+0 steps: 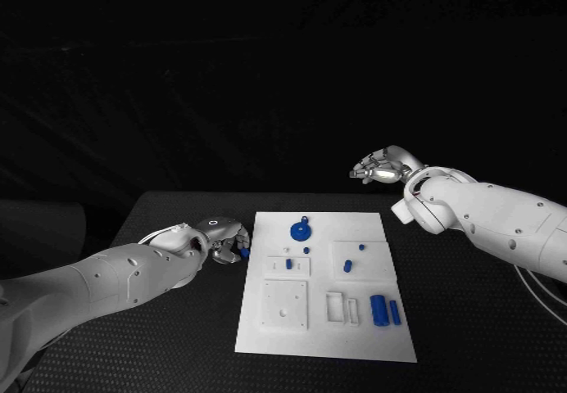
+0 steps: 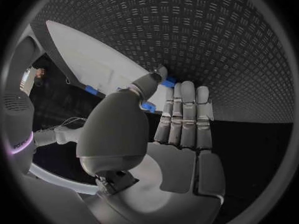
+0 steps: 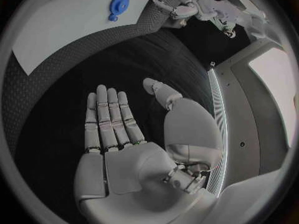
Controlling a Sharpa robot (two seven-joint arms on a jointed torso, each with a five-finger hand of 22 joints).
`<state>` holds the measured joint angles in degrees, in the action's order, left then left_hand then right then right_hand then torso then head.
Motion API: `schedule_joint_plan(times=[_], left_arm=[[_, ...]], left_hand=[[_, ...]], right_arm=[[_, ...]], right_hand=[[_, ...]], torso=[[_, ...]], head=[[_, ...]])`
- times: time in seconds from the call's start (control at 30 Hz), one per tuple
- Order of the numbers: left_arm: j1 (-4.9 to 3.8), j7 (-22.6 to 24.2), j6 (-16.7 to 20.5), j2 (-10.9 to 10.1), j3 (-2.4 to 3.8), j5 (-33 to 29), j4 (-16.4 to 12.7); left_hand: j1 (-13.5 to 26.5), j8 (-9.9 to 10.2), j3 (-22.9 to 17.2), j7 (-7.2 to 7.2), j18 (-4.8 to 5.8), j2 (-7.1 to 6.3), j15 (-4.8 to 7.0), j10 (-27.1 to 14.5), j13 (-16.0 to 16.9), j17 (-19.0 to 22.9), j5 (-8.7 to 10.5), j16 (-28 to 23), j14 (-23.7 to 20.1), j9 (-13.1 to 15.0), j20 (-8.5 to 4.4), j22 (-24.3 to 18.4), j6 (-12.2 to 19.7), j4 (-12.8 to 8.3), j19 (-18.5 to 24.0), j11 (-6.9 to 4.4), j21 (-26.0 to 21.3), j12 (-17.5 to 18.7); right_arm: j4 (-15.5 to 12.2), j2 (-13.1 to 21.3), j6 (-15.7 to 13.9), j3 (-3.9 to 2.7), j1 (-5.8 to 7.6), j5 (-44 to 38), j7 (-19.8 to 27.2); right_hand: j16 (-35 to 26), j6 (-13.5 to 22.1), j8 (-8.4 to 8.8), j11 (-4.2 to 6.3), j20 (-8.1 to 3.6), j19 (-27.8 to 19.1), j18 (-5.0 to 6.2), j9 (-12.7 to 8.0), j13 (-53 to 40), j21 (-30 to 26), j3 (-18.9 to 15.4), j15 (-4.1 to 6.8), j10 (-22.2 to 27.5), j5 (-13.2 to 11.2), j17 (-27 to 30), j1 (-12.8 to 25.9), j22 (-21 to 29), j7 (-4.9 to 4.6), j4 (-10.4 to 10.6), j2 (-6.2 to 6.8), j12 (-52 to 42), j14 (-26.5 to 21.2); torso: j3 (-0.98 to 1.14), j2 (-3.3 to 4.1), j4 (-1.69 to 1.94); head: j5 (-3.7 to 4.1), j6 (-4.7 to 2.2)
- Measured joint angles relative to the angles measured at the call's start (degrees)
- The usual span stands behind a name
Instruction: Assemble the parts on the task board
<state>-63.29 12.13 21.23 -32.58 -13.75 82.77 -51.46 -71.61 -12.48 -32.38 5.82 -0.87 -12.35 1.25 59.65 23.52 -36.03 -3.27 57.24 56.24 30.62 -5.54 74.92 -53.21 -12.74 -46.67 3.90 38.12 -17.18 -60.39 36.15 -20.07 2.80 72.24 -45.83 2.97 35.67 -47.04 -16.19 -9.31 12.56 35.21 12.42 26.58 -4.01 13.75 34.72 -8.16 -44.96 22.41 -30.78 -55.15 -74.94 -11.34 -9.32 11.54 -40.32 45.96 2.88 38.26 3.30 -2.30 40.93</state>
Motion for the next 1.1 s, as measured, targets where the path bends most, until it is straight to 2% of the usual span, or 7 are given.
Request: schedule_joint_plan(times=[0.17,0.47,0.57,0.67,0.93,1.1], left_arm=[[0.0,-0.3,-0.8,0.4,0.03,0.0,0.8],[-0.16,-1.0,-2.3,0.8,0.19,0.5,1.2],[-0.15,-1.0,-2.4,0.9,0.22,0.5,1.3],[-0.11,-0.9,-2.4,1.0,0.23,0.6,1.3],[-0.03,-0.8,-2.6,1.2,0.22,0.7,1.5],[-0.01,-0.8,-3.0,1.6,0.25,0.7,1.9]], left_hand=[[0.7,0.0,0.0,0.0,0.0,0.74,-0.13,-0.3,0.2,-0.1,0.0,0.4,-0.3,-0.2,0.01,0.0,0.0,1.1,0.4,0.29,0.1,-0.5],[1.1,-0.7,0.2,0.64,0.0,1.11,0.07,-0.3,0.7,-0.2,0.0,0.7,-0.5,-0.2,0.31,0.0,-0.6,1.3,0.7,0.27,0.5,-1.3],[1.3,-1.3,0.2,0.37,-0.01,1.46,0.08,0.5,1.1,-0.3,0.0,1.1,-0.5,-0.1,0.21,0.0,-1.6,1.3,1.0,-0.43,0.9,-2.1],[1.3,-1.7,0.3,0.41,0.0,2.36,0.08,1.3,1.2,-0.3,0.01,1.3,-0.5,0.0,0.21,0.0,-2.3,1.4,1.0,-0.37,0.9,-2.5],[2.0,-1.9,0.5,0.41,-0.01,3.34,-0.02,2.0,1.6,-0.3,0.0,1.4,-0.8,0.0,0.41,0.0,-2.7,1.7,1.2,-0.51,1.1,-3.2],[2.3,-2.1,0.6,0.42,0.0,4.77,-0.13,2.4,1.8,-0.3,0.01,1.6,-1.1,0.1,0.46,0.0,-3.1,2.4,1.7,-0.53,1.4,-3.6]], right_arm=[[0.0,0.0,0.0,0.02,0.0,0.0,0.0],[-0.1,0.0,0.0,0.01,0.0,0.0,0.0],[-0.1,0.0,0.0,0.01,0.0,0.0,0.0],[-0.1,0.0,0.1,0.0,0.0,0.0,0.0],[-0.1,0.0,0.1,0.01,0.0,0.0,0.0],[-0.1,-0.1,0.1,0.01,0.0,0.0,0.0]], right_hand=[[0.0,0.0,0.0,0.0,0.0,0.0,0.0,0.0,0.0,0.0,0.0,0.0,0.0,0.0,0.0,0.0,0.0,0.0,0.0,0.0,0.0,0.0],[0.0,0.0,0.0,0.0,0.0,0.0,0.0,0.0,0.0,0.0,0.0,0.0,0.0,0.0,0.0,0.0,0.0,0.0,0.0,0.0,0.0,0.0],[0.0,0.0,0.0,0.0,0.0,0.0,0.0,0.0,0.0,0.0,0.0,0.0,0.0,0.0,0.0,0.0,0.0,0.0,0.0,0.0,0.0,0.0],[0.0,0.0,0.0,0.0,0.0,0.0,0.0,0.0,0.0,0.0,0.0,0.0,0.0,0.0,0.0,0.0,0.0,0.0,0.0,0.0,0.0,0.0],[0.0,0.0,0.0,0.0,0.0,0.0,0.0,0.0,0.0,0.0,0.0,0.0,0.0,0.0,0.0,0.0,0.0,0.0,0.0,0.0,0.0,0.0],[0.0,0.0,0.0,0.0,0.0,0.0,0.0,0.0,0.0,0.0,0.0,0.0,0.0,0.0,0.0,0.0,0.0,0.0,0.0,0.0,0.0,0.0]], torso=[[-0.01,0.03,-0.02],[0.01,0.04,-0.08],[0.01,0.04,-0.08],[0.01,0.02,-0.05],[0.03,-0.04,-0.03],[0.07,-0.04,-0.04]], head=[[0.0,-0.05],[0.09,0.18],[0.15,0.29],[0.19,0.34],[0.14,0.4],[0.09,0.39]])
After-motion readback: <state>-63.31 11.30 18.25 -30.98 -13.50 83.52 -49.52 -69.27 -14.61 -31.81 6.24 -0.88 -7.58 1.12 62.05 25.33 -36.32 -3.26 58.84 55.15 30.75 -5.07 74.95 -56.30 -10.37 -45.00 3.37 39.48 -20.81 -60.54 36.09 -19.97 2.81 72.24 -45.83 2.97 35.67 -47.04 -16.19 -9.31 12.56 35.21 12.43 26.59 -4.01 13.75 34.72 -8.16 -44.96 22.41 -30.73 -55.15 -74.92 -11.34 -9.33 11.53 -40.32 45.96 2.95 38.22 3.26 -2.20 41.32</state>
